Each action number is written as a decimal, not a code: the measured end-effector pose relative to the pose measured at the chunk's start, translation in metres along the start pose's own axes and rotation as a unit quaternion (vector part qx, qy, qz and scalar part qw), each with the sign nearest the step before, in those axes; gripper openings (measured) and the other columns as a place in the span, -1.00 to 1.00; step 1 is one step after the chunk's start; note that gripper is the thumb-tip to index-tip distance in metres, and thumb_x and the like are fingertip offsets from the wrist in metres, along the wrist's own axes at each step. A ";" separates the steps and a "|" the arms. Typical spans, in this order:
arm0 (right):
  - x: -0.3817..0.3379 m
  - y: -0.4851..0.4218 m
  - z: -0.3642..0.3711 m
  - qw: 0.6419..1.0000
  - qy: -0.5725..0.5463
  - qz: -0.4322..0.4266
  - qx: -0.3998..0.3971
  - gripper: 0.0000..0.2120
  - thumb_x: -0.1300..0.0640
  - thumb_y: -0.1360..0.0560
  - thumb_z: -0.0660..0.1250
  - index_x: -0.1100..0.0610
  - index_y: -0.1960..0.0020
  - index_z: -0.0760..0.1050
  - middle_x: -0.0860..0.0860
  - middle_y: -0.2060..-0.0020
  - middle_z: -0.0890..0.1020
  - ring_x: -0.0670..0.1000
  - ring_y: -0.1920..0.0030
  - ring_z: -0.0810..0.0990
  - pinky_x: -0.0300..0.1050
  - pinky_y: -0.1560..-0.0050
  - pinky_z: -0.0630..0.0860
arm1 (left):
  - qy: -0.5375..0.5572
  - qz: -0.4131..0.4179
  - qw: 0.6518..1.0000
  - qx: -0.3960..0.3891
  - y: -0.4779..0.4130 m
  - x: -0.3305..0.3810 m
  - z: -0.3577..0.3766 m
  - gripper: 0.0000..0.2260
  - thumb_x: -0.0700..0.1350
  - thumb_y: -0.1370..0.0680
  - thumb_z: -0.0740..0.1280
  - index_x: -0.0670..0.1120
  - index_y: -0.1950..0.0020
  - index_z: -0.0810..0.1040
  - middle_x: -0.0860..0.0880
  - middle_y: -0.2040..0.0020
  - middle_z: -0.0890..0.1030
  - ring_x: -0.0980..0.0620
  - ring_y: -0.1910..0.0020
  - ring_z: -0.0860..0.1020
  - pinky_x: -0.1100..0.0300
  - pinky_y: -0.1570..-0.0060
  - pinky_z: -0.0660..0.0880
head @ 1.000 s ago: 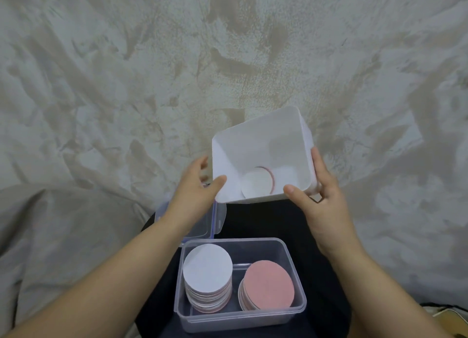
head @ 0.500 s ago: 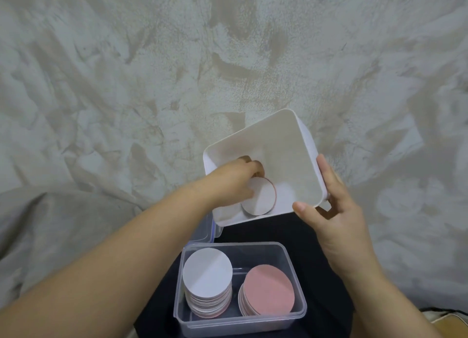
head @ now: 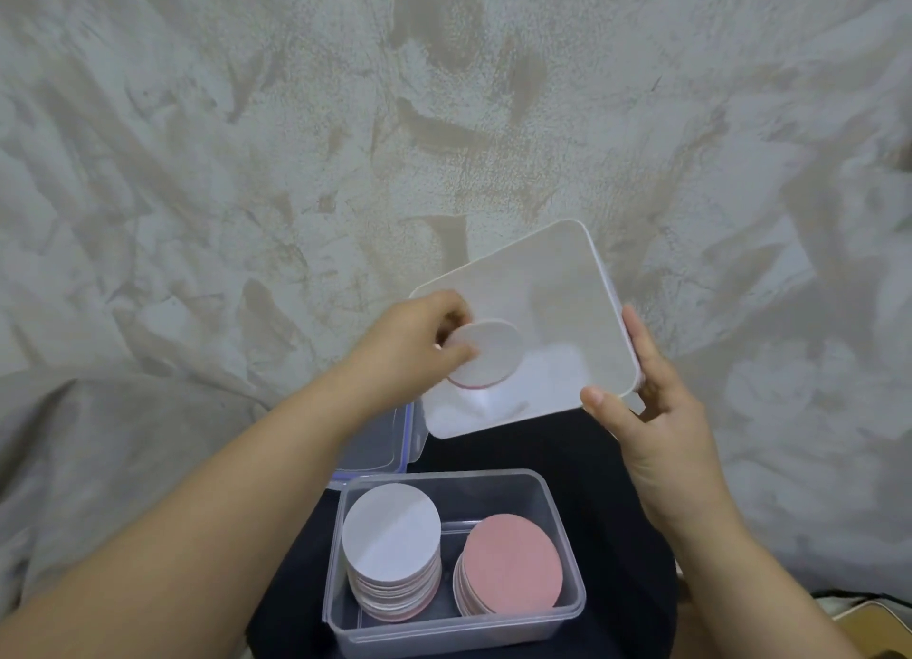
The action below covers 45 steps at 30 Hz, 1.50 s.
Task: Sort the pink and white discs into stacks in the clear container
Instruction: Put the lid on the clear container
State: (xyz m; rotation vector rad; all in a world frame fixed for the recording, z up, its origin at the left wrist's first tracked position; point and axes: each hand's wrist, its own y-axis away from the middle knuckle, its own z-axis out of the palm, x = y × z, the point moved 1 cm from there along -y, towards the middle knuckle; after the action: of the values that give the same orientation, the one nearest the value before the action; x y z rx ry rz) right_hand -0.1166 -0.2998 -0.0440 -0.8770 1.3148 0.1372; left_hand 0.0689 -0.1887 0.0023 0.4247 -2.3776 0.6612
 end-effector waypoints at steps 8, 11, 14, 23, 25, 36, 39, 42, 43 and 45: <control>0.022 -0.012 0.000 0.995 -0.059 0.068 0.049 -0.35 0.00 -0.23 0.49 -0.22 -0.28 0.36 -0.13 -0.23 0.52 -0.10 -0.21 0.53 0.04 -0.26 0.46 | 0.483 -0.276 0.822 0.122 0.027 -0.037 0.003 -0.83 -0.29 -0.56 0.25 -0.28 -0.13 0.41 -0.21 -0.14 0.54 -0.03 0.07 0.61 0.22 0.22 0.60; 0.028 -0.016 0.005 0.991 -0.079 0.088 0.061 -0.32 -0.11 -0.16 0.46 -0.22 -0.25 0.36 -0.18 -0.15 0.55 -0.14 -0.14 0.56 -0.02 -0.18 0.52 | 0.458 -0.289 0.833 0.112 0.016 -0.036 0.012 -0.84 -0.30 -0.56 0.24 -0.28 -0.13 0.39 -0.23 -0.16 0.52 -0.07 0.02 0.59 0.27 0.33 0.60; 0.035 -0.020 0.001 0.990 -0.071 0.114 0.047 -0.30 -0.08 -0.24 0.50 -0.17 -0.31 0.30 -0.14 -0.18 0.52 -0.12 -0.15 0.55 -0.06 -0.11 0.53 | 0.397 -0.299 0.861 0.109 0.006 -0.038 0.015 -0.85 -0.27 -0.57 0.24 -0.23 -0.13 0.39 -0.21 -0.15 0.53 -0.07 0.04 0.59 0.18 0.28 0.61; 0.069 -0.027 -0.020 0.981 0.082 0.169 0.037 -0.64 -0.01 -0.50 0.30 0.02 -0.27 0.40 -0.02 -0.14 0.56 -0.14 -0.05 0.55 -0.28 0.08 0.45 | 0.389 -0.313 0.862 0.091 -0.003 -0.041 0.025 -0.85 -0.27 -0.58 0.21 -0.20 -0.14 0.35 -0.21 -0.08 0.50 -0.09 0.16 0.61 0.09 0.26 0.62; 0.076 -0.029 -0.021 0.981 0.085 0.167 0.048 -0.68 0.02 -0.51 0.29 0.04 -0.24 0.41 -0.03 -0.12 0.56 -0.15 -0.03 0.55 -0.30 0.13 0.43 | 0.400 -0.306 0.859 0.095 -0.006 -0.039 0.027 -0.82 -0.27 -0.58 0.20 -0.22 -0.17 0.34 -0.21 -0.09 0.49 -0.10 0.16 0.61 0.06 0.22 0.61; 0.084 -0.041 -0.007 0.977 0.112 0.180 0.013 -0.59 0.01 -0.56 0.22 0.04 -0.39 0.30 -0.04 -0.31 0.46 -0.07 -0.25 0.47 -0.24 -0.13 0.35 | 0.406 -0.308 0.843 0.170 -0.019 -0.050 0.025 -0.72 -0.24 -0.60 0.20 -0.23 -0.30 0.30 -0.23 -0.26 0.45 -0.16 -0.04 0.57 0.00 0.02 0.55; 0.077 -0.025 -0.009 0.973 0.134 0.183 0.038 -0.47 0.03 -0.55 0.24 0.08 -0.47 0.17 -0.05 -0.39 0.33 -0.04 -0.36 0.34 -0.24 -0.22 0.25 | 0.406 -0.282 0.846 0.202 0.005 -0.057 0.009 -0.76 -0.24 -0.60 0.19 -0.22 -0.26 0.34 -0.20 -0.22 0.47 -0.10 0.01 0.57 0.13 0.20 0.62; 0.073 0.010 -0.012 0.979 0.120 0.162 0.024 -0.65 0.07 -0.54 0.26 -0.04 -0.31 0.36 -0.15 -0.25 0.45 -0.09 -0.30 0.41 -0.14 -0.27 0.33 | 0.396 -0.276 0.847 0.220 0.045 -0.063 -0.001 -0.75 -0.23 -0.60 0.19 -0.21 -0.27 0.35 -0.16 -0.19 0.48 -0.02 0.07 0.58 0.24 0.29 0.61; 0.072 0.023 -0.012 0.980 0.109 0.168 0.007 -0.73 0.03 -0.52 0.27 -0.13 -0.21 0.41 -0.22 -0.19 0.49 -0.11 -0.26 0.44 -0.07 -0.30 0.36 | 0.394 -0.279 0.847 0.221 0.059 -0.065 -0.001 -0.76 -0.23 -0.60 0.19 -0.21 -0.26 0.36 -0.15 -0.18 0.49 0.01 0.08 0.58 0.27 0.31 0.60; 0.068 0.048 -0.012 0.978 0.091 0.185 -0.028 -0.76 -0.13 -0.43 0.26 -0.24 -0.10 0.46 -0.27 -0.11 0.54 -0.16 -0.17 0.52 0.02 -0.30 0.40 | 0.407 -0.283 0.838 0.229 0.086 -0.066 0.005 -0.83 -0.24 -0.60 0.19 -0.19 -0.19 0.40 -0.13 -0.13 0.52 0.04 0.11 0.56 0.32 0.33 0.57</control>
State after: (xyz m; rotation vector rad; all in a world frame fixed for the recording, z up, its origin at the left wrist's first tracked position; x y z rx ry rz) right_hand -0.1323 -0.2998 -0.1269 -0.6969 1.6460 0.3938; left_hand 0.0780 -0.1117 -0.0741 0.8125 -1.1871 0.8888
